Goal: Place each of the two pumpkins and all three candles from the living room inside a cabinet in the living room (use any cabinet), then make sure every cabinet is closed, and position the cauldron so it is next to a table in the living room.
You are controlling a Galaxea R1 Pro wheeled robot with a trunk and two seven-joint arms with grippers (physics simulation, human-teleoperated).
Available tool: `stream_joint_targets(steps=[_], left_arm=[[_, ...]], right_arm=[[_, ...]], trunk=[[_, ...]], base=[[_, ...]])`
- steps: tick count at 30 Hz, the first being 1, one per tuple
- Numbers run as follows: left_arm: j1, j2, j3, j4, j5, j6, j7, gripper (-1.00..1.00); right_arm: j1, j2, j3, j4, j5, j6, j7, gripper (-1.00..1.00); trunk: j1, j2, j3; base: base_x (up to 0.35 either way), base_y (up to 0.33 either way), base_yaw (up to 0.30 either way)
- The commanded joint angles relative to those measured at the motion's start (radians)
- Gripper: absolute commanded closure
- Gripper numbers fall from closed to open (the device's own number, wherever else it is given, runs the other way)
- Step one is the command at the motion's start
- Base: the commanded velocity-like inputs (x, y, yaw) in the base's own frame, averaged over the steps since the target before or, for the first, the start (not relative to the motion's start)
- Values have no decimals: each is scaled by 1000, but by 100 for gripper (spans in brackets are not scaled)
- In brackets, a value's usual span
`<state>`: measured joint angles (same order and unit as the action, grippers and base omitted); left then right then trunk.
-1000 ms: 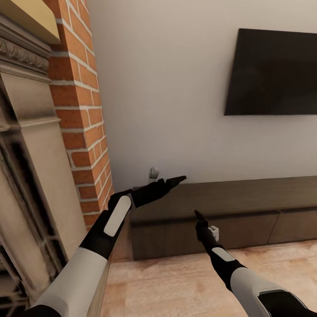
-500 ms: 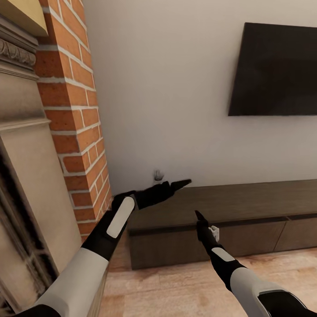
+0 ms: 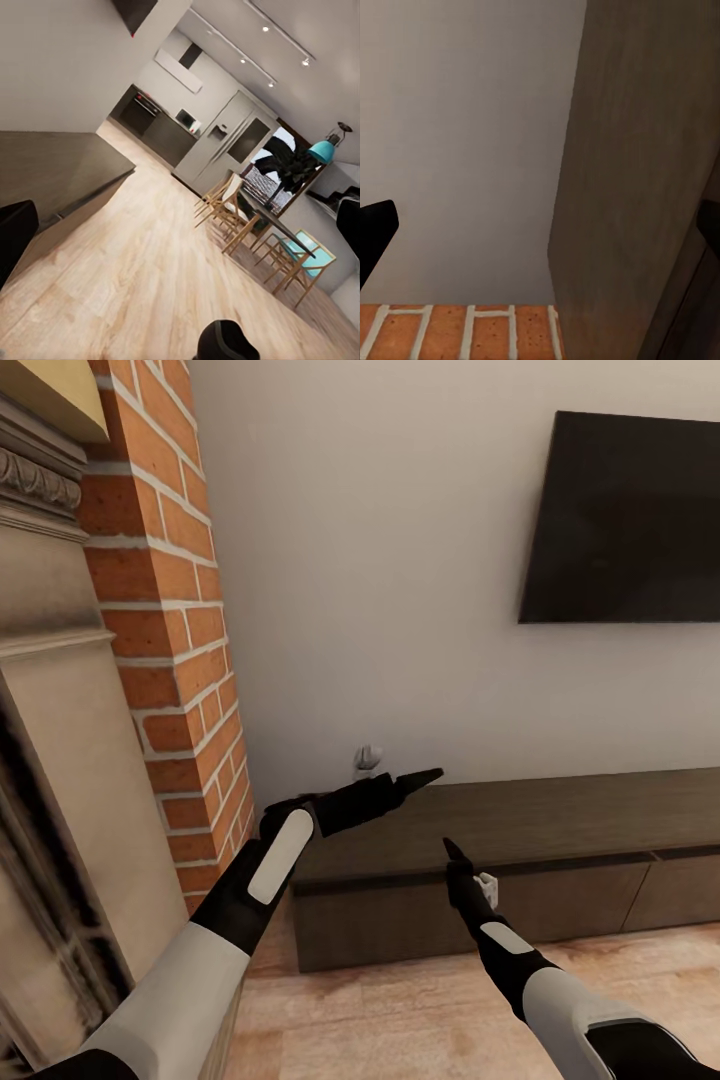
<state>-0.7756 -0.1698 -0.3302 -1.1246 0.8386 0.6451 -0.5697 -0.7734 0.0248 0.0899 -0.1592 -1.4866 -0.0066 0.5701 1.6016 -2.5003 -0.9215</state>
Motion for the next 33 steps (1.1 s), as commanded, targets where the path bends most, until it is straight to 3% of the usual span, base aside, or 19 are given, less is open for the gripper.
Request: stream_joint_targets(steps=[1,11,20,33], left_arm=[[-1,0,0,0,7,7,1,-100],[-1,2,1,0,8,10,-1,-100],[-1,5,2,0,9,11,-1,-100],[-3,6,5,2,7,12,1,-100]], right_arm=[[0,0,8,1,-11,-1,4,-100],[-1,0,8,1,-11,-1,-10,-100],[0,0,8,1,-11,-1,-13,-100],[0,1,8,1,-12,0,-15,-100]], trunk=[[0,0,-1],[0,0,-1],[0,0,-1],[0,0,-1]], base=[[0,0,0],[4,0,0],[217,0,0],[9,0,0]])
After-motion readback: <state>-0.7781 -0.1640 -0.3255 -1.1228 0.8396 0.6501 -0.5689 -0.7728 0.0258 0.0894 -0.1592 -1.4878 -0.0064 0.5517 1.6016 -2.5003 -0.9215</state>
